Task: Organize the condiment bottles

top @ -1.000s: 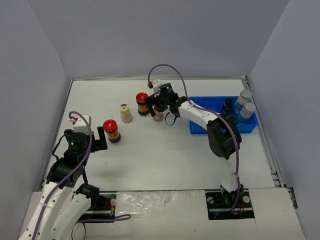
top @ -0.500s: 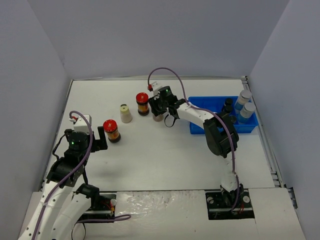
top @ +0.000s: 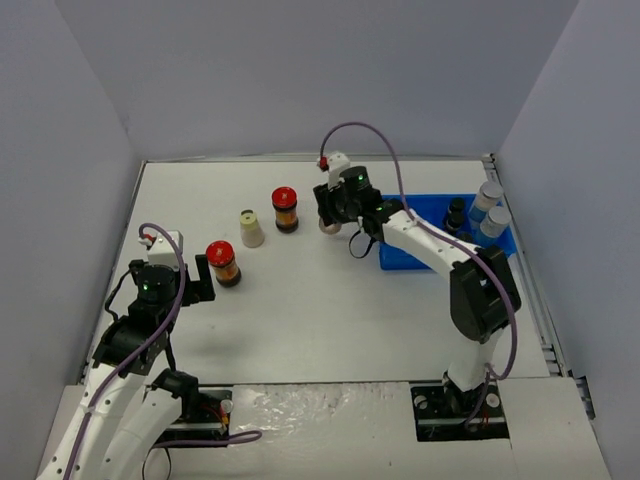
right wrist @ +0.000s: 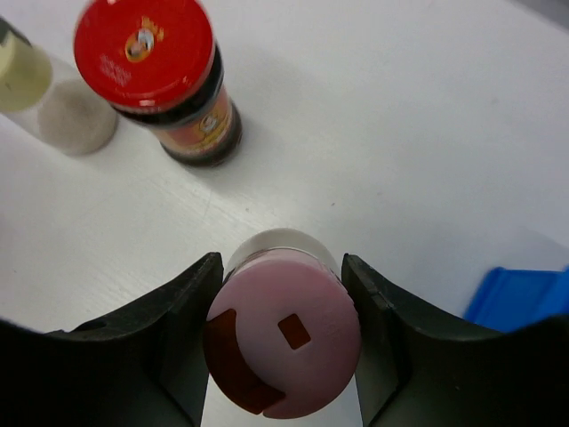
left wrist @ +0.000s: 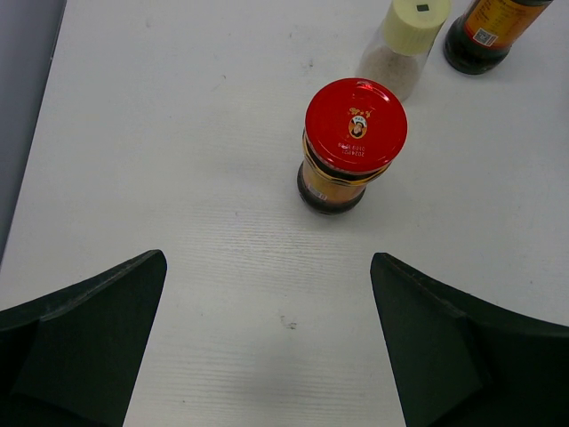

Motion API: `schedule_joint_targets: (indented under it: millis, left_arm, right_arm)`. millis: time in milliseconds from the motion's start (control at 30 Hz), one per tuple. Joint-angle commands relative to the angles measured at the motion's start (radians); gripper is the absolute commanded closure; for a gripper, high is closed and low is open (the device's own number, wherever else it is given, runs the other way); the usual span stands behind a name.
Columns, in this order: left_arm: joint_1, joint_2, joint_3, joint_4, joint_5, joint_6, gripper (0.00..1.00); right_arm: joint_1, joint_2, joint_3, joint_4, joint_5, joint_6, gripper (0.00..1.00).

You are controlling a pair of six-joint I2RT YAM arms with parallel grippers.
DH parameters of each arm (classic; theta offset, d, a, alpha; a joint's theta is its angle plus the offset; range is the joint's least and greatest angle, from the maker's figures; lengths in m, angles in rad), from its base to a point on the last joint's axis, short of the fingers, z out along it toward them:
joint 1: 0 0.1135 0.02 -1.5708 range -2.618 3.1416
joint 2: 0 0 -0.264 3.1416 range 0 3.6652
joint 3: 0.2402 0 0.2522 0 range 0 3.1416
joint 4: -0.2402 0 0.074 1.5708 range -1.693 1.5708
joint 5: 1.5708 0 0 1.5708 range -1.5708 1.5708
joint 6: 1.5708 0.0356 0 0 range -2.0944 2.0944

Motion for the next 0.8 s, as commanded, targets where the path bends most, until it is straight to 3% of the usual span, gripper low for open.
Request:
schedule_joint_targets:
  millis: [0,167,367,767]
  left_arm:
    - [0.004,0.004,0.027,0.058,-0.014,0.011,0.03]
    - [0.004,0.004,0.028,0.058,-0.013,0.013,0.03]
    - [0.004,0.001,0.027,0.06,-0.013,0.014,0.03]
    - [0.004,0.0,0.027,0.058,-0.014,0.011,0.03]
  right_arm:
    - [-0.089,-0.219,-0.051,0.05,0.094,0.072,0.98]
    - [-0.233,-0.316,-0.12,0.046,0.189,0.127,1.0]
    - [-0.386,-0.312,-0.135,0.043,0.21,0.154,1.0]
    - [-0.449,-0.164,-0.163,0.114,0.246,0.174,1.0]
